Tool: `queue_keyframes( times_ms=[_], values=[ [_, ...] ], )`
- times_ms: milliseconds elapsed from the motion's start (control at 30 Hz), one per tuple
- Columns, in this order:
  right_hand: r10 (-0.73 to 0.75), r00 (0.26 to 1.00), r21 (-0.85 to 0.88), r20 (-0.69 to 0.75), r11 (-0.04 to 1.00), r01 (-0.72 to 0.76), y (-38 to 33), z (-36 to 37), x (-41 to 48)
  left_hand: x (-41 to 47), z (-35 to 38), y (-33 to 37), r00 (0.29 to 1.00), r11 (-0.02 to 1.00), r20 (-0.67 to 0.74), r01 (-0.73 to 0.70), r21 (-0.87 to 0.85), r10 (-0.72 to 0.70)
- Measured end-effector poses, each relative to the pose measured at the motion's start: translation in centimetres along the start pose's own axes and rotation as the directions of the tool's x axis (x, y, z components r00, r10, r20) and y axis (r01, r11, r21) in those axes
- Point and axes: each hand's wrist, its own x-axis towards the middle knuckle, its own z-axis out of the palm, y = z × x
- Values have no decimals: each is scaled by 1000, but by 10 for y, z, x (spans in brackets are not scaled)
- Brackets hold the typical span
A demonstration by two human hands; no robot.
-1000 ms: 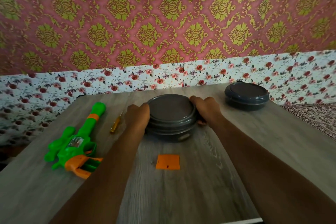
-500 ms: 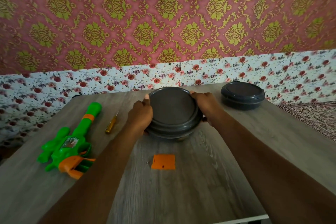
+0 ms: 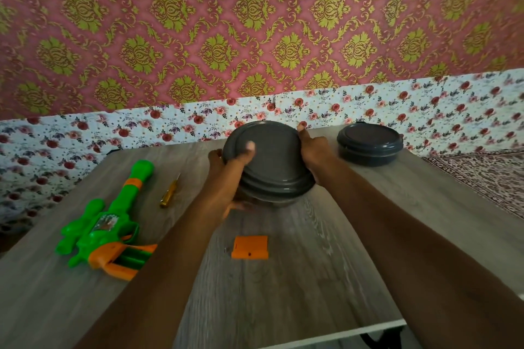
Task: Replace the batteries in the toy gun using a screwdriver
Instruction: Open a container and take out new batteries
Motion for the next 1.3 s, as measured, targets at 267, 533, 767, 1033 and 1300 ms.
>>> queue_keyframes(
  times_ms=[267,533,767,1033,1300],
  values=[
    [229,965,262,130,930,-256,12,-8,-7,5,10,-3,997,994,68,29,-109,-21],
    [153,969,456,195,860,-228,32,-6,2,35,11,-17,998,997,65,26,-75,-21],
    [129,990,275,59,951,-141,22,17,32,73,15,-29,994,988,-17,-105,114,108],
    [87,996,239,33,967,-93,29,30,72,126,20,-29,990,977,-54,-121,178,133],
    [-73,994,-53,-80,996,69,44,24,81,129,31,-27,979,957,-151,-88,278,134]
  ],
)
